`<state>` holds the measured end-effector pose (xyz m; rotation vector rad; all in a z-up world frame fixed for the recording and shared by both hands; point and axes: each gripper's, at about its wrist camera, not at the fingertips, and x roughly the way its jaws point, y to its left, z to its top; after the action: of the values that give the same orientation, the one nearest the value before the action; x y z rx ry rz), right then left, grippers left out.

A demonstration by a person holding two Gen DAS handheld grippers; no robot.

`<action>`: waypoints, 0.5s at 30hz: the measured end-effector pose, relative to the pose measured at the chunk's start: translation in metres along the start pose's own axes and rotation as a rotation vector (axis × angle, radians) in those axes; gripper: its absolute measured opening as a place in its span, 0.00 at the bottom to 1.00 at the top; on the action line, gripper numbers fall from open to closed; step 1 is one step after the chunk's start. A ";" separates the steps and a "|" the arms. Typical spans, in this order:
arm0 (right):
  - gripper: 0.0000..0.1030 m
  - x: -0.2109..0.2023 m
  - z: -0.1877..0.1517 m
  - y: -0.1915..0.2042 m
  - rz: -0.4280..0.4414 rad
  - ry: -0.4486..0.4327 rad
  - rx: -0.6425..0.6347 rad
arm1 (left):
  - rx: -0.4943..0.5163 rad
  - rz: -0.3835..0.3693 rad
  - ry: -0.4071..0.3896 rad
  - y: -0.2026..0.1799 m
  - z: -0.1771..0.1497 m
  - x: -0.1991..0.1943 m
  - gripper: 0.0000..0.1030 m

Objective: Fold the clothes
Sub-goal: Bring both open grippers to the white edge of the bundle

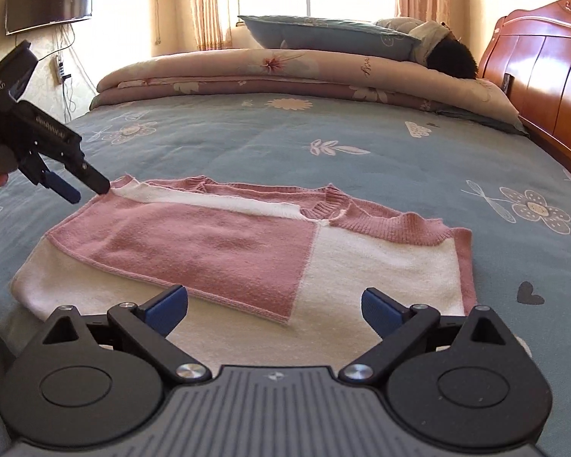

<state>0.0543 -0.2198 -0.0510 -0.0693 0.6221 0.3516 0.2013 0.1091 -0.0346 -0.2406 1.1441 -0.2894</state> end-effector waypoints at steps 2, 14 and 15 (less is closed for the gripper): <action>0.97 -0.003 0.002 0.010 0.007 -0.002 -0.025 | 0.020 -0.055 -0.006 0.003 -0.015 -0.009 0.80; 0.64 0.001 0.027 0.074 0.220 0.064 -0.148 | 0.023 -0.155 -0.001 0.031 -0.041 -0.011 0.81; 0.59 0.002 0.031 0.081 0.275 0.076 -0.160 | 0.034 -0.151 -0.019 0.031 -0.037 -0.016 0.81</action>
<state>0.0455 -0.1377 -0.0232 -0.1511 0.6794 0.6677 0.1642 0.1420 -0.0455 -0.3001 1.1034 -0.4389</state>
